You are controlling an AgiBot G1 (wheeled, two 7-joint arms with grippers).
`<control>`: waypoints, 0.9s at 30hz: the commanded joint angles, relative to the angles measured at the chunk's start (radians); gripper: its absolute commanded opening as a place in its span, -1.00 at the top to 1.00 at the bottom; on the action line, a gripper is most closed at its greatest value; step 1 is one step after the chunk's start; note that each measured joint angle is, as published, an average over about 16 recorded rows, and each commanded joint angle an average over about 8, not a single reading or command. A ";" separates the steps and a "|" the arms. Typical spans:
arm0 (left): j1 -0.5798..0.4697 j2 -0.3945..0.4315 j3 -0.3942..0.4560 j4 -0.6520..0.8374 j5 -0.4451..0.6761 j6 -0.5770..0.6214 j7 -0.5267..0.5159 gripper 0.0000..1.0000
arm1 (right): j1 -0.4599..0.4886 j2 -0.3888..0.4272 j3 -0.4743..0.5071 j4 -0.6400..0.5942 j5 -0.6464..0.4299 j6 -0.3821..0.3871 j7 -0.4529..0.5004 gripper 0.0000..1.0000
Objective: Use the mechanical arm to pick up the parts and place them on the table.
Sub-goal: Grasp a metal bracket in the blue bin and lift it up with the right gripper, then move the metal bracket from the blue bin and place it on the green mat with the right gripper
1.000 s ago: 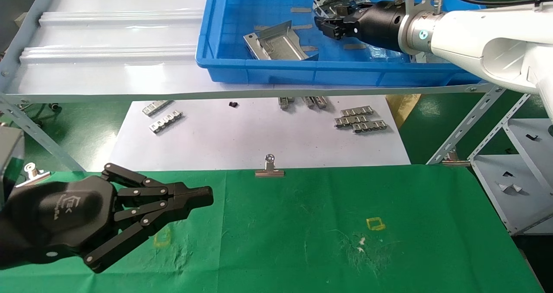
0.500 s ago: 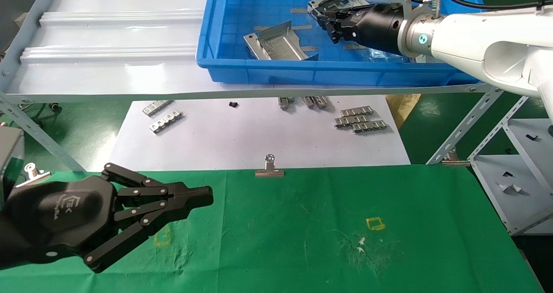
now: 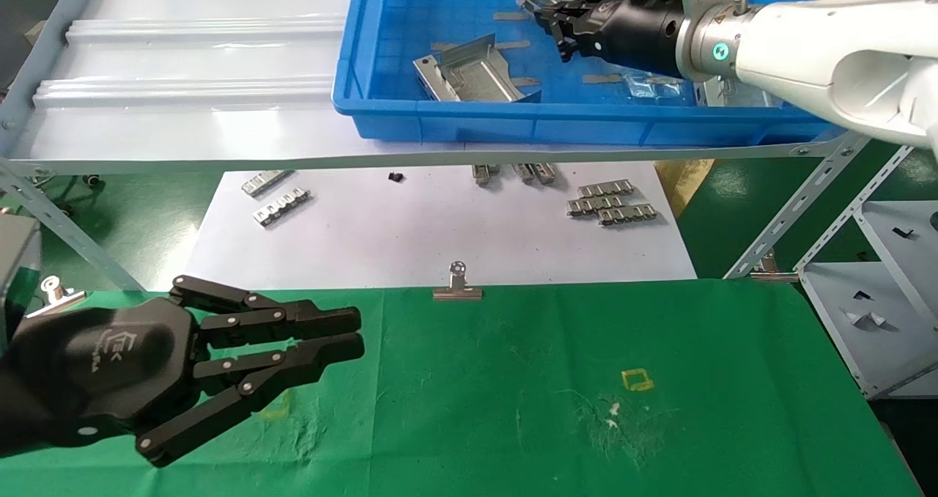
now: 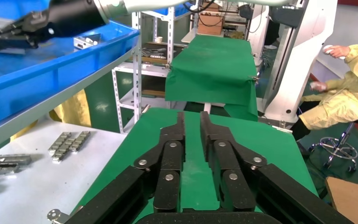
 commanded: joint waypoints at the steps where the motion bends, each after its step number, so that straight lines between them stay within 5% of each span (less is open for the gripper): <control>1: 0.000 0.000 0.000 0.000 0.000 0.000 0.000 -1.00 | 0.010 0.008 0.002 0.009 0.005 -0.033 -0.009 1.00; 9: 0.000 0.000 0.000 0.000 0.000 0.000 0.000 -1.00 | 0.057 0.138 0.014 0.066 0.045 -0.460 -0.088 1.00; 15: 0.000 0.000 0.000 0.000 0.000 0.000 0.000 -1.00 | 0.073 0.232 0.002 0.116 0.043 -0.669 -0.128 1.00; 20: 0.000 0.000 0.000 0.000 0.000 0.000 0.000 -1.00 | 0.039 0.318 -0.034 0.252 0.075 -0.763 -0.124 1.00; 27: 0.000 0.000 0.000 0.000 0.000 0.000 0.000 -1.00 | -0.096 0.530 -0.158 0.653 0.277 -0.770 0.012 1.00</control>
